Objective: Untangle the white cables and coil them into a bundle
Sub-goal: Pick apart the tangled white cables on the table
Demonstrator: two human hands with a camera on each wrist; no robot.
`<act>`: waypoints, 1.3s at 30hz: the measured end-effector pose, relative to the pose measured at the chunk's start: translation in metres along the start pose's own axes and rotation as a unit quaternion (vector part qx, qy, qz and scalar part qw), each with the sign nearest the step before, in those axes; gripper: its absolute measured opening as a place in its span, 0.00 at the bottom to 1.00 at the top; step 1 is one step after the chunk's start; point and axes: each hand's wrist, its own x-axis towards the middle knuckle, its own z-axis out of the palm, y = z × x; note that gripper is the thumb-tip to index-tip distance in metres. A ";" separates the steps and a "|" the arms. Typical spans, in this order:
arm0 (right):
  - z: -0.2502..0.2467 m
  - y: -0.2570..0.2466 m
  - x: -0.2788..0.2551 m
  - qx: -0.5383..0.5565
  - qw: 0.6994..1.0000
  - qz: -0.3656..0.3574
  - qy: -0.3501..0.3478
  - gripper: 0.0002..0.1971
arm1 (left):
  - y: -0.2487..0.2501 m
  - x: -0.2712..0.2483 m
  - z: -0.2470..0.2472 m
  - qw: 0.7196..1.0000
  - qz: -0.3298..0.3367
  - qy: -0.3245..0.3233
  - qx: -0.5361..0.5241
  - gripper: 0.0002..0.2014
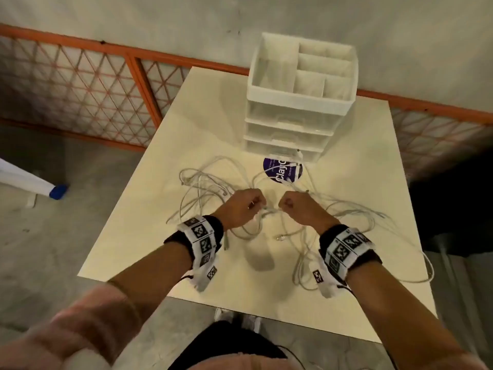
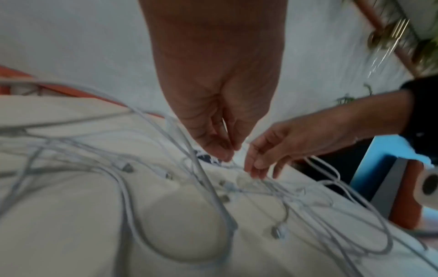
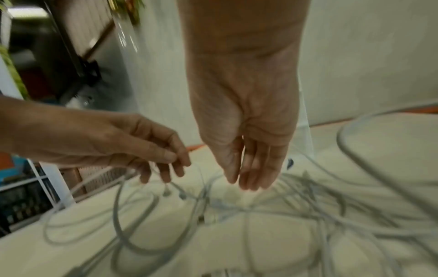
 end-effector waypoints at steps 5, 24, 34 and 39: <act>0.014 0.014 0.022 -0.123 0.991 0.039 0.024 0.12 | -0.014 0.030 0.042 0.989 -0.017 -0.062 0.136 0.14; -0.029 0.033 -0.016 0.141 0.988 -0.010 -0.065 0.08 | 0.067 0.050 -0.050 0.885 0.049 0.300 -0.352 0.09; -0.090 0.017 -0.048 0.141 0.987 -0.014 -0.075 0.12 | 0.055 0.029 -0.062 0.955 0.056 0.197 -0.214 0.08; -0.115 -0.029 -0.051 0.157 0.979 -0.129 -0.023 0.14 | 0.062 0.024 -0.028 0.994 0.063 -0.040 -0.081 0.03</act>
